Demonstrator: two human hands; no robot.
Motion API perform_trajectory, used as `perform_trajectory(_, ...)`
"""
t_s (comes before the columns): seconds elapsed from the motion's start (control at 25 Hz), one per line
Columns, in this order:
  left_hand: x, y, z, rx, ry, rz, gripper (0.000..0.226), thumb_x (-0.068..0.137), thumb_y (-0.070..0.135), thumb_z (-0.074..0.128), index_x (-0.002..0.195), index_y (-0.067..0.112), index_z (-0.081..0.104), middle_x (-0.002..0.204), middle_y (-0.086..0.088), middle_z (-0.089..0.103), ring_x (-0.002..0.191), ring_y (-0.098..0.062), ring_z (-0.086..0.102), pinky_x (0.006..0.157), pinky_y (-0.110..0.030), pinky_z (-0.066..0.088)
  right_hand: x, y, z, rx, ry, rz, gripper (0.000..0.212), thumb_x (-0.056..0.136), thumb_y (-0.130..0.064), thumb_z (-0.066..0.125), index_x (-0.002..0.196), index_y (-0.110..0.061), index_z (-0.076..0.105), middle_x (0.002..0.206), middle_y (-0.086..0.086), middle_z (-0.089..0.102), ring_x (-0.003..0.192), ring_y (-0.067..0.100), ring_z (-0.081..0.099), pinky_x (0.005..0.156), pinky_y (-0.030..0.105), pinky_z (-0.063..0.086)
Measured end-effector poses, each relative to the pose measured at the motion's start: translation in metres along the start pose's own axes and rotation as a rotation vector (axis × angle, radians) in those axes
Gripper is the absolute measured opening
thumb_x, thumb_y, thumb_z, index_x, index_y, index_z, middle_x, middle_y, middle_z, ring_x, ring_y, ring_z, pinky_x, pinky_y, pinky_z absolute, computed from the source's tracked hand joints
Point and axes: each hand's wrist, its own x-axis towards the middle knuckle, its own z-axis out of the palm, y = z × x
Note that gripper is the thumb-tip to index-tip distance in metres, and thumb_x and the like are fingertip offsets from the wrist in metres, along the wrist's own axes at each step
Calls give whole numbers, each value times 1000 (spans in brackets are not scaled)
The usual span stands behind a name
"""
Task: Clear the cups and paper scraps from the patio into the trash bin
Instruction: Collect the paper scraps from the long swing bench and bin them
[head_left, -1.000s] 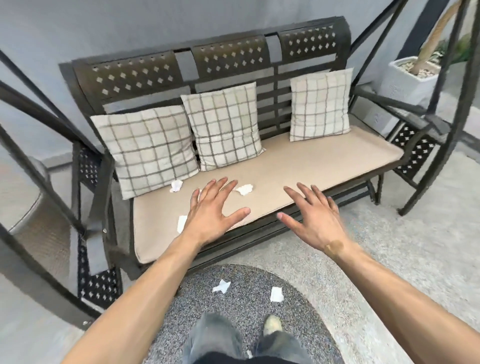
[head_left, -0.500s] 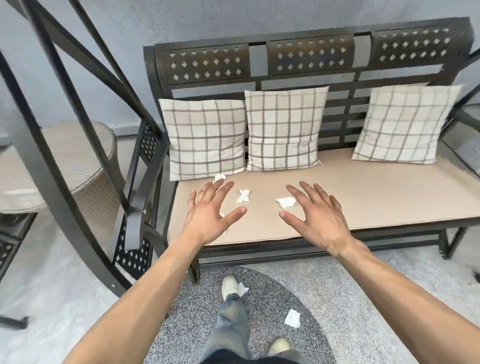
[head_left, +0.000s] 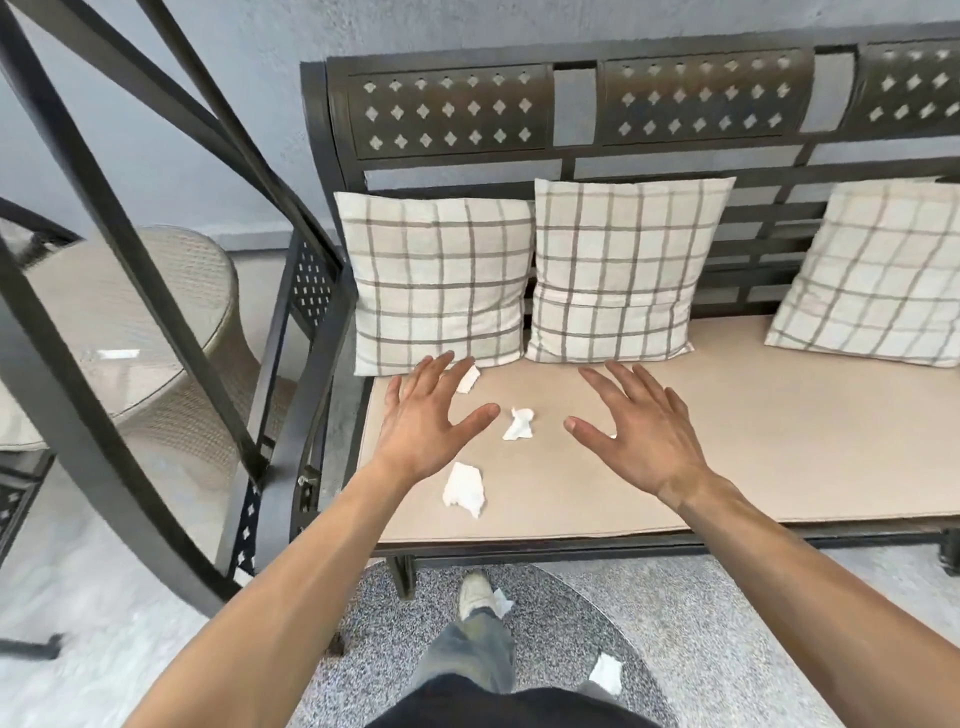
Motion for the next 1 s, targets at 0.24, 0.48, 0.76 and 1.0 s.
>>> perform_trajectory(0.24,46,-31,24,-9,-20,-17,77,81,79,31,147,39,20,155,6,29,145,-16,18,117,-47,5,46,19,32,44,24,84,66,87,-65,38,145,-35,30,153,-1,30,140,23,24,109,46,27)
perform_trajectory(0.48,56,-53,74,68,-117,-129,80,83,74,38,150,33,21,155,4,28,143,-17,22,118,-52,6,81,68,80,104,0,124,59,88,-55,50,140,-30,40,147,1,40,133,25,35,100,47,35)
perform_trajectory(0.76,46,-93,159,163,-279,-298,79,77,78,45,145,46,22,155,3,25,139,-20,31,116,-54,7,111,147,152,-46,-307,213,56,88,-56,51,140,-43,36,147,-3,34,127,29,39,93,45,40)
perform_trajectory(1.0,8,-126,224,189,-480,-396,93,68,67,70,144,44,22,153,1,21,126,-28,44,97,-48,40,125,176,217,-13,-417,286,50,91,-35,58,139,-34,45,133,4,41,117,30,44,89,43,45)
